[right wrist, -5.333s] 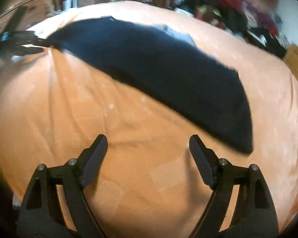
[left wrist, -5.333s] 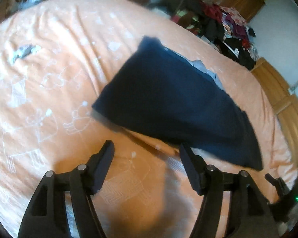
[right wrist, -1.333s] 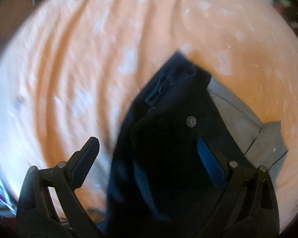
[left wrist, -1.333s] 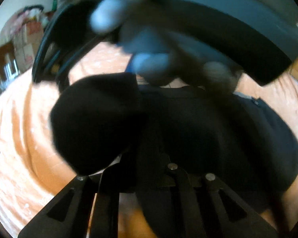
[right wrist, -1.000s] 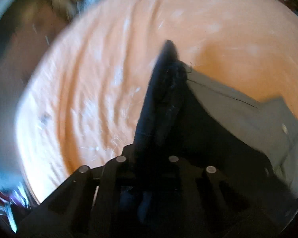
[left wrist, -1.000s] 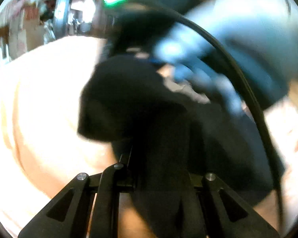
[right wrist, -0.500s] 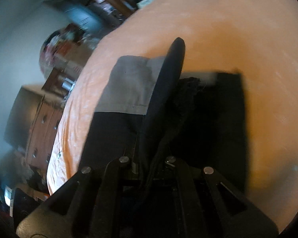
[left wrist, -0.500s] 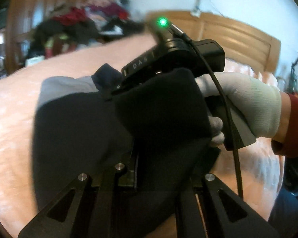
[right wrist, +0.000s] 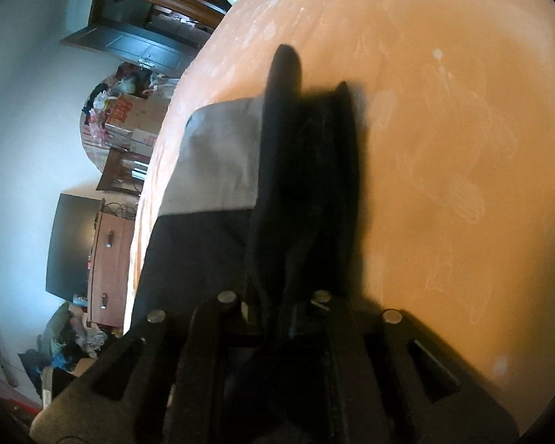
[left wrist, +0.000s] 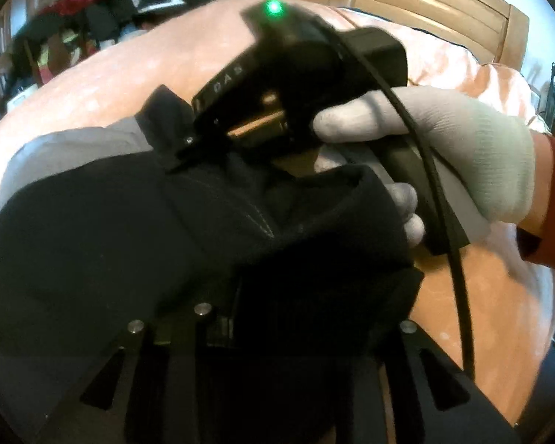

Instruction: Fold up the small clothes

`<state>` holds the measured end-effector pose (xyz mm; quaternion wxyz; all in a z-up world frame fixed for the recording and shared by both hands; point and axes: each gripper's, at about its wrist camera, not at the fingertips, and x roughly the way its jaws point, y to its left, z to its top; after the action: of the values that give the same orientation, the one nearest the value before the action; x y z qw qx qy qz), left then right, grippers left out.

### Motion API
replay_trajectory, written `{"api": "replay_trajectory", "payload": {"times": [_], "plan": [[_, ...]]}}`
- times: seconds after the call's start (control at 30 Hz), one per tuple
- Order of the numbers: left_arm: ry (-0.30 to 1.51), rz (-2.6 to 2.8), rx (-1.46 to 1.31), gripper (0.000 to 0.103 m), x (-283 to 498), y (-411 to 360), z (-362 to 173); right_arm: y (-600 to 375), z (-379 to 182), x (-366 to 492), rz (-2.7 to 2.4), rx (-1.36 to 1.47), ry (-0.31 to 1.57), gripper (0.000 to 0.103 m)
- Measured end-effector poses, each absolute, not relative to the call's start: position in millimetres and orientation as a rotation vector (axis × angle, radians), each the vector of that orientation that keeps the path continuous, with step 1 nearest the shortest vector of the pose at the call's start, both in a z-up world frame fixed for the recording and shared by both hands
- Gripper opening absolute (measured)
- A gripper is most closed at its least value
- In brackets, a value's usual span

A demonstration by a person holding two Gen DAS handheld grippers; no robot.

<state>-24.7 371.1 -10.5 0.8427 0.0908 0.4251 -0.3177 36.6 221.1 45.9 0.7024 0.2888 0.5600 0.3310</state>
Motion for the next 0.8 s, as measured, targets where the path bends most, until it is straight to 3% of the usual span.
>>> {"api": "replay_trajectory", "payload": {"times": [0.2,0.33,0.47,0.53,0.57,0.6,0.7,0.8], "plan": [[0.833,-0.714,0.052,0.032,-84,421,39,216,67,2,0.749,0.531,1.301,0.041],[0.817,-0.633,-0.040,0.041,-124,481,53,224,80,-18,0.737,0.473,1.314,0.045],[0.863,-0.489,-0.145,0.040,-141,548,49,228,81,-35,0.724,0.470,1.336,0.055],[0.861,-0.409,-0.203,0.041,-150,587,51,226,73,-47,0.724,0.487,1.344,0.055],[0.854,-0.378,-0.248,0.041,-152,606,54,222,70,-51,0.727,0.503,1.343,0.055],[0.840,-0.334,-0.277,0.041,-156,627,55,219,67,-55,0.725,0.512,1.338,0.048],[0.870,-0.172,-0.248,0.042,-158,684,44,213,57,-56,0.688,0.507,1.344,0.017],[1.035,-0.008,-0.262,0.040,-170,741,6,202,48,-54,0.689,0.582,1.343,0.012]]}}
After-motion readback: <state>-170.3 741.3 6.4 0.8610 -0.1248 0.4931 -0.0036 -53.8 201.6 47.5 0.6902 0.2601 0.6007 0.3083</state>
